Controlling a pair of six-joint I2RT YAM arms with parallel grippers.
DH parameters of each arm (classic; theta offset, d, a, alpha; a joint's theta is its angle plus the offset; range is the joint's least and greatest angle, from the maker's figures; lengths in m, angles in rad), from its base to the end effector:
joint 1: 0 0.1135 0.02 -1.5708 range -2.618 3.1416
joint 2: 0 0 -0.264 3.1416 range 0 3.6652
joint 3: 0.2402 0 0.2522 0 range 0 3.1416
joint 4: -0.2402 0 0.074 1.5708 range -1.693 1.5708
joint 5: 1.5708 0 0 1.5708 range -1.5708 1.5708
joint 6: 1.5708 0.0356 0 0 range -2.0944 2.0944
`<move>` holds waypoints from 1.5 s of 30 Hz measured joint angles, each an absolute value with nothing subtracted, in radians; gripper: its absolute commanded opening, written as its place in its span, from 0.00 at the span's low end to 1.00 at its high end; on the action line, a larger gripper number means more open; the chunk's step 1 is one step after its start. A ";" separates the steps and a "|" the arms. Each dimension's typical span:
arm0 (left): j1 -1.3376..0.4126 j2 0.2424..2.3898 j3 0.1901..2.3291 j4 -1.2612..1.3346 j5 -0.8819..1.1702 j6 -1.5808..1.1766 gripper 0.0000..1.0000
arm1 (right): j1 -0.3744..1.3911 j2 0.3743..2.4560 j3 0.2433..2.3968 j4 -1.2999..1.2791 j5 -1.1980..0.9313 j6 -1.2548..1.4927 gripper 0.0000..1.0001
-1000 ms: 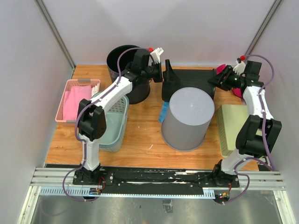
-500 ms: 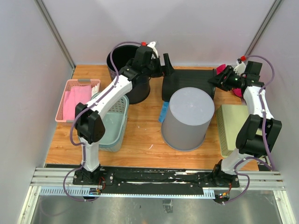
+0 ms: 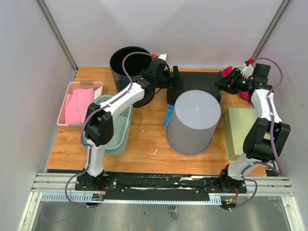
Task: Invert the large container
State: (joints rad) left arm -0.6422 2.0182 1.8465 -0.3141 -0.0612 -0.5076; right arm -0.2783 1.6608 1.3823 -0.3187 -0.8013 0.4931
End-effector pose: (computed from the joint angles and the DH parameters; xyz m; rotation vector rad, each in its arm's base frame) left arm 0.3878 -0.2874 0.3176 0.1035 2.1169 -0.6402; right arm 0.3699 -0.0791 0.3112 0.3483 2.0896 0.9878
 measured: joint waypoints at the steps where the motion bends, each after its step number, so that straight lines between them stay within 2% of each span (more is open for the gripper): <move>1: -0.640 2.028 1.842 -0.307 -0.046 -0.507 0.99 | -0.278 1.661 1.382 -0.318 -0.802 0.493 0.45; 4: -0.633 2.062 1.842 -0.294 0.014 -0.503 0.96 | -0.279 1.661 1.382 -0.318 -0.804 0.493 0.45; 6: -0.630 2.086 1.852 -0.292 0.063 -0.501 0.88 | -0.280 1.661 1.380 -0.318 -0.804 0.493 0.45; 8: -0.626 2.097 1.854 -0.280 0.113 -0.496 0.84 | -0.285 1.661 1.379 -0.317 -0.803 0.493 0.45; 11: -0.613 2.097 1.851 -0.263 0.181 -0.505 0.82 | -0.293 1.661 1.378 -0.309 -0.803 0.493 0.45; 23: -0.591 2.092 1.877 -0.178 0.377 -0.612 0.81 | -0.322 1.668 1.353 -0.220 -0.805 0.522 0.45; 30: -0.584 2.092 1.988 -0.133 0.422 -0.676 0.81 | -0.345 1.697 1.336 -0.072 -0.821 0.603 0.45; 37: -0.583 2.103 2.113 -0.068 0.466 -0.726 0.81 | -0.353 1.782 1.290 0.163 -0.885 0.822 0.46; 45: -0.646 2.170 2.217 0.045 0.573 -0.788 0.81 | -0.321 1.830 1.333 0.183 -0.860 0.865 0.48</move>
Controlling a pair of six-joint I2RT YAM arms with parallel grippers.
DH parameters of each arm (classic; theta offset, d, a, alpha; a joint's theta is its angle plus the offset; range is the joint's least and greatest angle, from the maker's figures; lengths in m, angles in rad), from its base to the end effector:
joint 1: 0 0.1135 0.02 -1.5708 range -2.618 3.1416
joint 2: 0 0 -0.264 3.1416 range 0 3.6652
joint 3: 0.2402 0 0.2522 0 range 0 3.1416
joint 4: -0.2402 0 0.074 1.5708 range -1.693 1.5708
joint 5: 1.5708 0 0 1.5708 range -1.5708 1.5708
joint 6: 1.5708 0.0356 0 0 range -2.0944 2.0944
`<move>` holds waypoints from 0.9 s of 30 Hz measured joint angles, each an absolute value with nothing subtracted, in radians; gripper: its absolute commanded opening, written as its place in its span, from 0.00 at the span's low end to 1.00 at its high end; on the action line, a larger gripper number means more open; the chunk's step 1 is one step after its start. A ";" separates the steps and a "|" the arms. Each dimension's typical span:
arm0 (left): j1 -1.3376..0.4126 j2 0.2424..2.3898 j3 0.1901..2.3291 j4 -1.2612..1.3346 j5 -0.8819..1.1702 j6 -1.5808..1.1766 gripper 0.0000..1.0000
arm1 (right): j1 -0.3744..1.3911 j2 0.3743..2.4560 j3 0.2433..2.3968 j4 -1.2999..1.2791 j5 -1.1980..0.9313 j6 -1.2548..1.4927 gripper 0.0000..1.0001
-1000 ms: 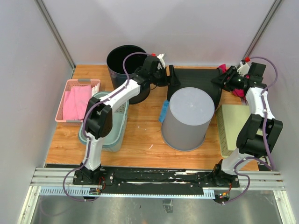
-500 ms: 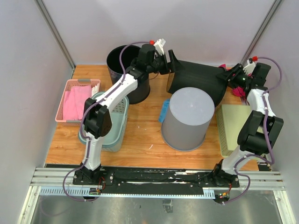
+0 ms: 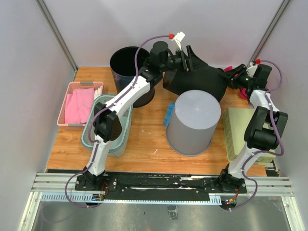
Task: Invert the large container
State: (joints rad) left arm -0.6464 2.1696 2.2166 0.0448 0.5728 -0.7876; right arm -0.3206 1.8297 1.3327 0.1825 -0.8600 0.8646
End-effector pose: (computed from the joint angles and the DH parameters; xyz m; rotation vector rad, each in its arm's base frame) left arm 0.3988 -0.3251 0.4125 0.4096 1.6615 -1.5347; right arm 0.4109 -0.1080 0.2746 0.5193 1.8687 1.1719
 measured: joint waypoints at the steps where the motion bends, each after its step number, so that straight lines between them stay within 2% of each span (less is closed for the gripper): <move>1: -0.654 2.182 2.217 0.052 0.582 -0.794 0.81 | -0.320 1.834 1.343 0.161 -0.842 0.852 0.49; 6: -0.662 2.257 2.223 0.059 0.605 -0.821 0.81 | -0.327 1.852 1.391 0.078 -0.725 0.788 0.49; 11: -0.662 2.291 2.236 0.056 0.612 -0.829 0.89 | -0.343 1.862 1.380 -0.010 -0.606 0.712 0.49; 15: -0.663 2.290 2.257 0.068 0.614 -0.838 0.91 | -0.347 1.924 1.327 -0.150 -0.523 0.651 0.48; 20: -0.665 2.290 2.261 0.097 0.624 -0.854 0.91 | -0.349 1.957 1.308 -0.249 -0.480 0.614 0.48; 27: -0.670 2.277 2.257 0.084 0.630 -0.838 0.92 | -0.350 1.895 1.308 -0.266 -0.463 0.577 0.48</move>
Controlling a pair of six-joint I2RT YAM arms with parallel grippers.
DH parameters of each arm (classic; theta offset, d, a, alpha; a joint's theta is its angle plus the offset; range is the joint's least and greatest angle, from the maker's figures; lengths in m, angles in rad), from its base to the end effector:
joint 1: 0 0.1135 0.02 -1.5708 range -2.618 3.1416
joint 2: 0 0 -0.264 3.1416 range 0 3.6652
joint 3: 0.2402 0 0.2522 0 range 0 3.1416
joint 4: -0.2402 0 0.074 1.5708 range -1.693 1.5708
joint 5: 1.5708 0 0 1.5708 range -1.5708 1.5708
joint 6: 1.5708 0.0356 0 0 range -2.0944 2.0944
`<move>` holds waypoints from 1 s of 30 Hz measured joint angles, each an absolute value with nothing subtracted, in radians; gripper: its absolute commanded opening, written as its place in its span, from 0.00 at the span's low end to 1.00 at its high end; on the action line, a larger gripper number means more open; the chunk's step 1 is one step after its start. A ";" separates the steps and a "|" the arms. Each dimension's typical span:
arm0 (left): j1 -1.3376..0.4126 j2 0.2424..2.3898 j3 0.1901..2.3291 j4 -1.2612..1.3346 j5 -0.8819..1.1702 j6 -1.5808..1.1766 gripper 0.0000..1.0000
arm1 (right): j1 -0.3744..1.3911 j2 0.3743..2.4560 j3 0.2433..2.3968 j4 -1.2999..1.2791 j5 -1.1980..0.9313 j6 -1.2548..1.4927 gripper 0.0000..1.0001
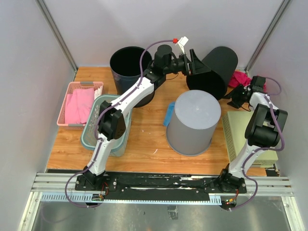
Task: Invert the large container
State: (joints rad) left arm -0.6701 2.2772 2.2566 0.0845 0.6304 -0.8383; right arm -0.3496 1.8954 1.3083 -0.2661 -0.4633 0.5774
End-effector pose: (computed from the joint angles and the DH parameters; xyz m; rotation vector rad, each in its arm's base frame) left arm 0.4102 -0.3519 0.3758 0.4399 1.7197 -1.6223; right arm 0.3916 -0.1258 0.1982 0.8835 2.2426 0.6650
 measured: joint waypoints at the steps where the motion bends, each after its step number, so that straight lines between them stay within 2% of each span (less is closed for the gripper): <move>1: -0.670 2.268 2.248 0.081 0.630 -0.834 0.91 | -0.350 1.882 1.308 -0.268 -0.462 0.574 0.48; 9: -0.671 2.162 2.160 0.010 0.610 -0.757 0.92 | -0.350 1.740 1.295 -0.269 -0.459 0.568 0.47; 17: -0.671 2.069 2.139 -0.118 0.485 -0.668 0.92 | -0.336 1.568 1.312 -0.255 -0.476 0.550 0.47; 20: -0.671 2.056 2.122 -0.141 0.456 -0.657 0.92 | -0.295 1.600 1.394 -0.259 -0.507 0.525 0.47; 26: -0.670 2.029 2.046 -0.182 0.411 -0.651 0.93 | -0.164 1.791 1.700 -0.327 -0.562 0.421 0.47; 30: -0.669 2.000 1.986 -0.196 0.398 -0.646 0.93 | -0.118 1.867 1.777 -0.376 -0.588 0.374 0.46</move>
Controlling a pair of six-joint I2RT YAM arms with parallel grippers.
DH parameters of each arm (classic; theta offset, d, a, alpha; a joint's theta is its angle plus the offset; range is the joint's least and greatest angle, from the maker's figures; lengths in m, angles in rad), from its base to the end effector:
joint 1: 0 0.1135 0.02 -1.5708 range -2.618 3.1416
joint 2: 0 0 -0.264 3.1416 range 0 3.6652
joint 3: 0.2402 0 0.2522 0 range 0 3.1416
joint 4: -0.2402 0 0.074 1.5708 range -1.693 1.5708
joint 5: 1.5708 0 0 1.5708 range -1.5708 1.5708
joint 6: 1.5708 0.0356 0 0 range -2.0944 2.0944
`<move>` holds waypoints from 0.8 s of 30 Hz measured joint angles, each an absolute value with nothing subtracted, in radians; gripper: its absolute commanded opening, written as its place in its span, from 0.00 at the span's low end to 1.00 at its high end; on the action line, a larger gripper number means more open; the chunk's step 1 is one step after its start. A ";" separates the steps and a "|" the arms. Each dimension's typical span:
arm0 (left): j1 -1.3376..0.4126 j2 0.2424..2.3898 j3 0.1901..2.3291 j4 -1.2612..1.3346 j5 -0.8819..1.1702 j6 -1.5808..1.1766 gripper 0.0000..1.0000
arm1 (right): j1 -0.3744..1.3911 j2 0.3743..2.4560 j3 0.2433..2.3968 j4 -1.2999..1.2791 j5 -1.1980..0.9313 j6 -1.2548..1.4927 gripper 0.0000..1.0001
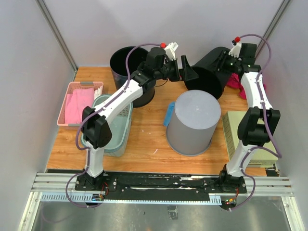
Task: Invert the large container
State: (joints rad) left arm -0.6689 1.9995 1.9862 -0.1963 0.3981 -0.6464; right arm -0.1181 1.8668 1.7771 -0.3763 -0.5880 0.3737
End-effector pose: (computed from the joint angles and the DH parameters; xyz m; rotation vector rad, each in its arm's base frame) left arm 0.3680 -0.3085 0.3881 0.3373 1.9288 -1.2649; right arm 0.4382 -0.0321 0.3573 0.1248 2.0302 0.7575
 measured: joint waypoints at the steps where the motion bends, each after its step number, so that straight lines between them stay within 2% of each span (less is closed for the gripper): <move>1: -0.668 1.990 1.973 -0.201 0.394 -0.643 0.93 | -0.111 1.881 1.797 -0.384 -0.596 0.357 0.45; 6: -0.657 1.941 1.931 -0.204 0.392 -0.634 0.93 | -0.081 1.893 1.851 -0.463 -0.564 0.250 0.36; 12: -0.633 1.871 1.835 -0.181 0.393 -0.635 0.93 | -0.008 1.866 1.851 -0.500 -0.405 0.081 0.26; 18: -0.612 1.838 1.791 -0.174 0.393 -0.635 0.94 | 0.076 1.843 1.853 -0.559 -0.299 -0.080 0.22; 24: -0.600 1.795 1.738 -0.161 0.387 -0.633 0.94 | 0.156 1.855 1.886 -0.609 -0.263 -0.151 0.22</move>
